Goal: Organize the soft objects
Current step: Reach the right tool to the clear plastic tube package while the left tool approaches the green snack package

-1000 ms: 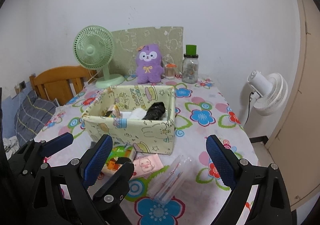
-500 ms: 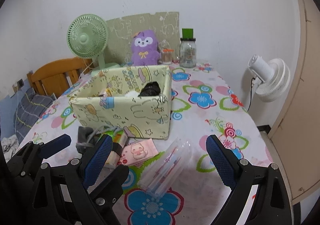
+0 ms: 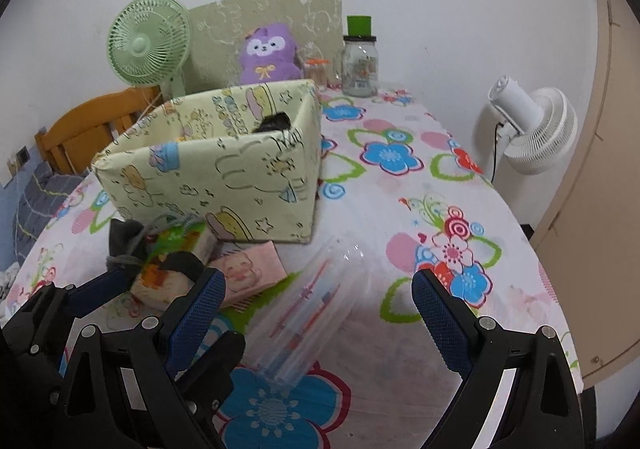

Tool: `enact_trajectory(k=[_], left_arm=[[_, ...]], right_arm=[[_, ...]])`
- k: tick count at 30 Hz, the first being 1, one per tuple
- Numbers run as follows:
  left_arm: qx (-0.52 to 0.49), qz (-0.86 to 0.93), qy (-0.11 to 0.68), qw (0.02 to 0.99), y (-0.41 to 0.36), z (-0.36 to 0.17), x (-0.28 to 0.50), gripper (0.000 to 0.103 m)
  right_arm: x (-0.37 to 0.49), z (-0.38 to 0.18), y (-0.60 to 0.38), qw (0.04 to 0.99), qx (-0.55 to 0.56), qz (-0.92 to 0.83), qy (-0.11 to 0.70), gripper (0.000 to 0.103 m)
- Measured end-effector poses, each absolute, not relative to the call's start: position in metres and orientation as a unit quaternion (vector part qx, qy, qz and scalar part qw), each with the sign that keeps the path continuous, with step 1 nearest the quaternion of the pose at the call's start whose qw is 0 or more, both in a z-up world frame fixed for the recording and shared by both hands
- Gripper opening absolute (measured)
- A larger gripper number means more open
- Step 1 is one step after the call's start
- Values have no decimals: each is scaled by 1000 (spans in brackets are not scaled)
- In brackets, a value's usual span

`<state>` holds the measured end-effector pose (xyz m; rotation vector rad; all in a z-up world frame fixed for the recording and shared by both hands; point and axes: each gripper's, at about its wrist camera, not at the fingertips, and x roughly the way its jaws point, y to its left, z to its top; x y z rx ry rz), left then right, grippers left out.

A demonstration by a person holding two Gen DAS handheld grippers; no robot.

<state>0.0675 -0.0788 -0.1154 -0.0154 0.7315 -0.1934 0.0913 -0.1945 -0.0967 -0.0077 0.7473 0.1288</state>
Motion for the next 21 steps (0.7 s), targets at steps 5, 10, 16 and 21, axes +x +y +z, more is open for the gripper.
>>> enact_trajectory(k=[5, 10, 16, 21], left_arm=[[-7, -86, 360, 929, -77, -120, 71, 102], [6, -79, 363, 929, -79, -123, 73, 102], [16, -74, 367, 927, -80, -128, 76, 101], [6, -80, 373, 925, -74, -130, 78, 101]], right_arm=[[97, -105, -195, 924, -3, 60, 377, 90], [102, -113, -194, 919, 1, 64, 389, 88], [108, -119, -191, 912, 8, 75, 403, 76], [111, -121, -186, 907, 19, 93, 410, 60]])
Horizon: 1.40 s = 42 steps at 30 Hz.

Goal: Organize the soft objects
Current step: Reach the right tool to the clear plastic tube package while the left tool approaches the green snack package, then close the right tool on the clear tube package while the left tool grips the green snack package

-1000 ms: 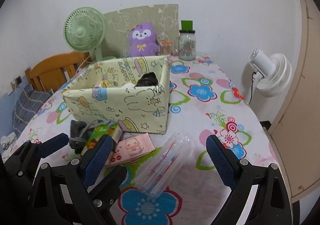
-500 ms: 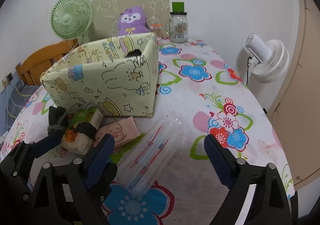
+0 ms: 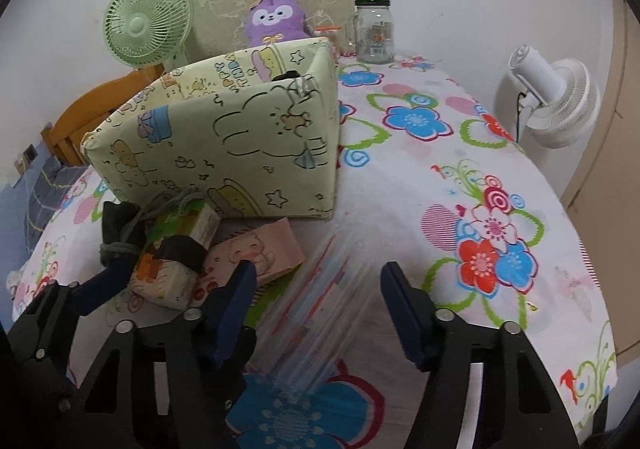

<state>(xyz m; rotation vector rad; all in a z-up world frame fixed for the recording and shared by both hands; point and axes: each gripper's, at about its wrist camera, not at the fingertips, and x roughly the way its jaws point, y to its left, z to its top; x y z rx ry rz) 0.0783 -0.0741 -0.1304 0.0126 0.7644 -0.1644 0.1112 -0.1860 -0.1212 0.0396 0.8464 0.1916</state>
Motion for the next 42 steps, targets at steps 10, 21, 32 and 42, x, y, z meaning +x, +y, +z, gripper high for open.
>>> enact_trajectory(k=[10, 21, 32, 42], left_arm=[[-11, -79, 372, 925, -68, -129, 80, 101], [-13, -72, 364, 928, -62, -120, 82, 101], [1, -53, 363, 930, -58, -120, 88, 101], [-10, -64, 379, 923, -54, -128, 96, 84]], right_arm=[[113, -122, -189, 900, 48, 99, 421, 34], [106, -108, -182, 912, 26, 98, 398, 23], [110, -107, -182, 911, 23, 89, 402, 16], [117, -114, -179, 902, 30, 92, 420, 59]])
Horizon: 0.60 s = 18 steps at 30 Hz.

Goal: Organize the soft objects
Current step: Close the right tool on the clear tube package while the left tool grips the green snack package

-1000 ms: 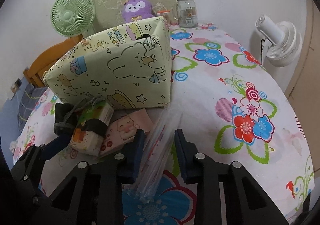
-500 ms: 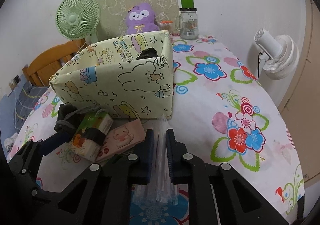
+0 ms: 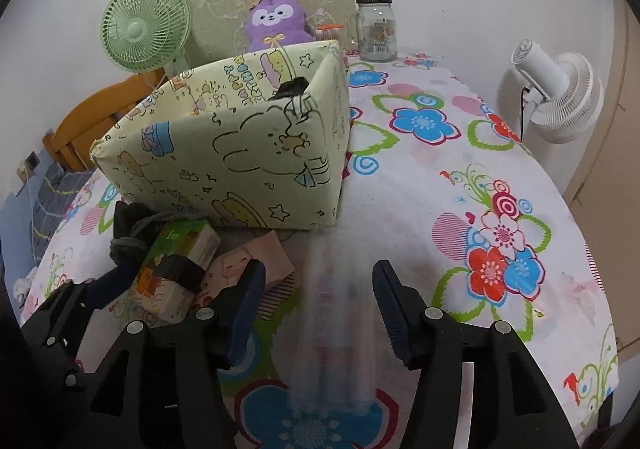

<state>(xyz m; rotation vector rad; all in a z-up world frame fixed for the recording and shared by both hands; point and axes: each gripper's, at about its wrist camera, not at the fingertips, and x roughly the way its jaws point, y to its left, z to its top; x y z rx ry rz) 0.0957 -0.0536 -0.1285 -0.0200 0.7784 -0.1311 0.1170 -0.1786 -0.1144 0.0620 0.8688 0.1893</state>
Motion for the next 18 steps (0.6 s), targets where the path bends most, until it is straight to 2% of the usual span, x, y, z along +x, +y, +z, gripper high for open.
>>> enact_trajectory(k=[5, 8, 11, 18], left_arm=[[-17, -70, 398, 915, -51, -137, 100, 75], [-15, -73, 396, 915, -53, -137, 98, 71], [-16, -79, 393, 916, -55, -136, 96, 64], [-17, -80, 387, 919, -58, -134, 89, 57]], right_arm=[[121, -123, -178, 896, 29, 81, 435, 58], [121, -125, -180, 895, 32, 78, 439, 37], [121, -126, -181, 894, 36, 76, 440, 29], [117, -123, -181, 897, 34, 76, 435, 26]])
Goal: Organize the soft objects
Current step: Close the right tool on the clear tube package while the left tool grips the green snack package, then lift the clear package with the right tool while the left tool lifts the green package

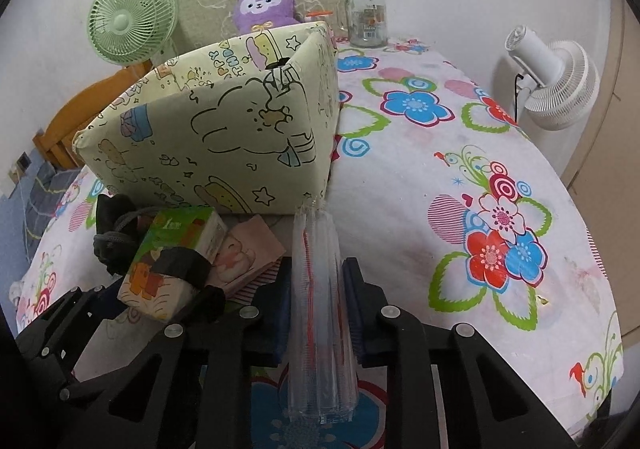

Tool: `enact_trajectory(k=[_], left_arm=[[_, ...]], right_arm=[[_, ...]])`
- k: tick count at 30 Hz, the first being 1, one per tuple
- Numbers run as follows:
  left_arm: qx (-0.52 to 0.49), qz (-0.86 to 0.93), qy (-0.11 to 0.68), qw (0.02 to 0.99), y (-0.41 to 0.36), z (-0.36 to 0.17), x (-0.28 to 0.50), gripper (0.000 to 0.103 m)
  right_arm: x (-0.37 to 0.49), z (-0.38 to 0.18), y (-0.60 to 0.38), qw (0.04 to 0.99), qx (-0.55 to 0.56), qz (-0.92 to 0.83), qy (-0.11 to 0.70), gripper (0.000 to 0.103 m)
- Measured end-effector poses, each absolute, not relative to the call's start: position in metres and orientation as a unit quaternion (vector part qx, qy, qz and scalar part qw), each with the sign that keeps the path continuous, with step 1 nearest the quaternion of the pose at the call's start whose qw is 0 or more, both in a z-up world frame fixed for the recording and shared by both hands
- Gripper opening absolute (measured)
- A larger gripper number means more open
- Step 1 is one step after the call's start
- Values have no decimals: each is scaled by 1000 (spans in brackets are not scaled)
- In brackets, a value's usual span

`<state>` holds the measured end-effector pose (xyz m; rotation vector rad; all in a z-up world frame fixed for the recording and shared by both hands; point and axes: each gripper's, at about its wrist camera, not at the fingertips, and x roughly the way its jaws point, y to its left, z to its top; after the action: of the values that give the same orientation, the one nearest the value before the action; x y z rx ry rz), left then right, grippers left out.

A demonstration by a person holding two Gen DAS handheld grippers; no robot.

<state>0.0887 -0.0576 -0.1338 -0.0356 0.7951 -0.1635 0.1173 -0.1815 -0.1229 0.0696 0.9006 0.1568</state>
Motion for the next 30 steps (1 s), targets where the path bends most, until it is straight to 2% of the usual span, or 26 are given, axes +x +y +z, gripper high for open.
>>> enact_trajectory(k=[30], left_arm=[[-9, -70, 328, 942, -62, -80, 59, 54]], right_arm=[[86, -68, -181, 926, 23, 80, 368, 26]])
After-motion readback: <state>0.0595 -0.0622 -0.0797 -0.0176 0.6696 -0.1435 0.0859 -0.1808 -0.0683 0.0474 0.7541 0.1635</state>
